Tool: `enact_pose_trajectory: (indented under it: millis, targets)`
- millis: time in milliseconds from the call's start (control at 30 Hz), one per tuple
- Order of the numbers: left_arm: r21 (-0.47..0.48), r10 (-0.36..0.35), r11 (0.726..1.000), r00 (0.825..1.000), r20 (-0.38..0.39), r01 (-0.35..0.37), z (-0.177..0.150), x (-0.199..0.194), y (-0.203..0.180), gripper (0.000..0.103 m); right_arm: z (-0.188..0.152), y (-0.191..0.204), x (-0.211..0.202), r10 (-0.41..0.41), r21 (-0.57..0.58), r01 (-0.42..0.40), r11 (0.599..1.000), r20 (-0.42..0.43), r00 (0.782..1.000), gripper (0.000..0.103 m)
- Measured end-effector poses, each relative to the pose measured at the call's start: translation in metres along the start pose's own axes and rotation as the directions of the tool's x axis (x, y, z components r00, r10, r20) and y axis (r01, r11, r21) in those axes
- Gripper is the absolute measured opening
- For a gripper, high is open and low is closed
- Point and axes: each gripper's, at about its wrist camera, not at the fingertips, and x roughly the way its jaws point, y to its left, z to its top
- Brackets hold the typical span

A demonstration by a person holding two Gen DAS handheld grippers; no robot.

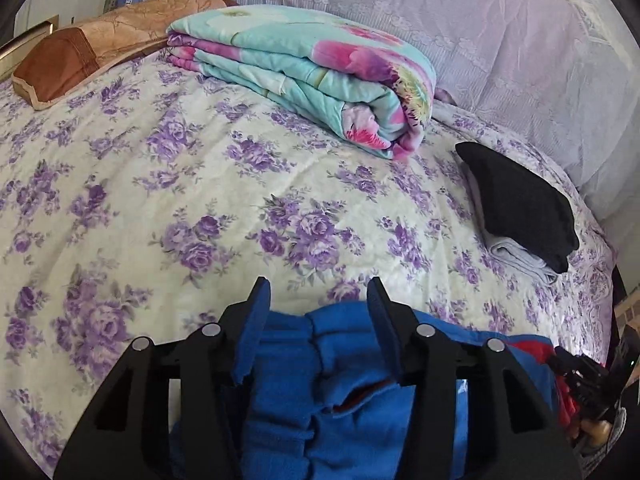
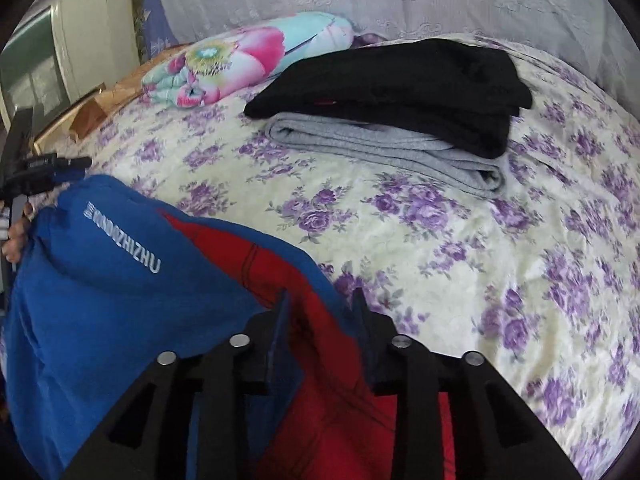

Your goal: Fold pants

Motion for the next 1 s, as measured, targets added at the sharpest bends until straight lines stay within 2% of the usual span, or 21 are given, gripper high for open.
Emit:
enact_pose_trajectory:
  millis: [67, 100, 133, 167, 267, 333, 400, 467, 600, 633, 667, 700, 733, 767, 867, 900, 967, 1000]
  targets:
    - [0.05, -0.007, 0.999, 1.0, 0.012, 0.007, -0.008, -0.024, 0.001, 0.052, -0.01, -0.019, -0.042, 0.055, 0.11, -0.064, 0.992, 0.077, 0.995, 0.045]
    - [0.074, -0.007, 0.997, 1.0, 0.016, 0.006, -0.014, -0.035, 0.003, 0.057, -0.015, -0.03, -0.063, 0.071, 0.16, -0.088, 0.983, 0.106, 0.992, 0.047]
    - [0.093, -0.002, 0.996, 1.0, 0.024, -0.001, -0.02, -0.045, 0.005, 0.065, -0.024, -0.043, -0.085, 0.075, 0.207, -0.102, 0.973, 0.133, 0.988, 0.054]
    - [0.107, 0.008, 0.994, 0.999, 0.036, -0.011, -0.027, -0.055, 0.008, 0.068, -0.034, -0.055, -0.106, 0.063, 0.251, -0.101, 0.963, 0.155, 0.986, 0.062]
    - [0.105, -0.001, 0.994, 0.999, 0.046, -0.004, -0.044, -0.069, 0.023, 0.069, -0.077, -0.096, -0.154, -0.062, 0.397, -0.009, 0.918, 0.165, 0.984, 0.063]
    - [0.063, -0.018, 0.998, 0.999, 0.041, 0.016, -0.052, -0.069, 0.037, 0.069, -0.11, -0.121, -0.172, -0.143, 0.493, 0.057, 0.868, 0.14, 0.98, 0.063]
    - [0.009, -0.04, 0.999, 0.999, 0.037, 0.039, -0.058, -0.064, 0.05, 0.069, -0.141, -0.142, -0.179, -0.156, 0.578, 0.06, 0.814, 0.117, 0.981, 0.063]
    - [-0.055, -0.062, 0.996, 0.998, 0.033, 0.064, -0.064, -0.056, 0.063, 0.069, -0.162, -0.157, -0.17, -0.114, 0.648, 0.013, 0.761, 0.113, 0.987, 0.063]
    - [-0.125, -0.112, 0.985, 0.993, 0.046, 0.117, -0.07, -0.052, 0.076, 0.069, -0.18, -0.175, -0.127, -0.014, 0.75, -0.066, 0.658, 0.099, 0.995, 0.065]
    - [-0.131, -0.115, 0.984, 0.992, 0.051, 0.121, -0.07, -0.052, 0.077, 0.069, -0.182, -0.175, -0.119, -0.019, 0.761, -0.067, 0.645, 0.104, 0.994, 0.062]
    - [-0.137, -0.115, 0.983, 0.992, 0.051, 0.121, -0.07, -0.052, 0.078, 0.069, -0.18, -0.172, -0.118, -0.042, 0.748, -0.063, 0.66, 0.121, 0.992, 0.041]
    - [-0.14, -0.115, 0.983, 0.992, 0.048, 0.121, -0.071, -0.05, 0.079, 0.07, -0.175, -0.169, -0.118, -0.031, 0.732, -0.084, 0.677, 0.142, 0.989, 0.026]
    - [-0.14, -0.112, 0.983, 0.993, 0.044, 0.117, -0.071, -0.049, 0.079, 0.07, -0.171, -0.169, -0.117, 0.011, 0.726, -0.136, 0.674, 0.174, 0.985, 0.023]
    - [-0.141, -0.111, 0.983, 0.993, 0.043, 0.116, -0.071, -0.048, 0.079, 0.07, -0.166, -0.168, -0.122, 0.003, 0.72, -0.152, 0.677, 0.203, 0.979, 0.021]
    - [-0.139, -0.111, 0.983, 0.993, 0.049, 0.117, -0.071, -0.048, 0.079, 0.071, -0.141, -0.165, -0.15, -0.147, 0.624, -0.037, 0.78, 0.241, 0.959, 0.019]
    - [-0.138, -0.111, 0.984, 0.993, 0.048, 0.116, -0.07, -0.048, 0.079, 0.071, -0.137, -0.169, -0.153, -0.194, 0.612, 0.02, 0.791, 0.219, 0.956, 0.019]
    - [-0.139, -0.116, 0.983, 0.992, 0.048, 0.122, -0.071, -0.048, 0.079, 0.071, -0.141, -0.184, -0.151, -0.281, 0.631, 0.14, 0.763, 0.128, 0.951, 0.024]
    - [-0.141, -0.119, 0.982, 0.992, 0.049, 0.125, -0.071, -0.048, 0.079, 0.071, -0.146, -0.188, -0.152, -0.289, 0.65, 0.163, 0.743, 0.092, 0.953, 0.026]
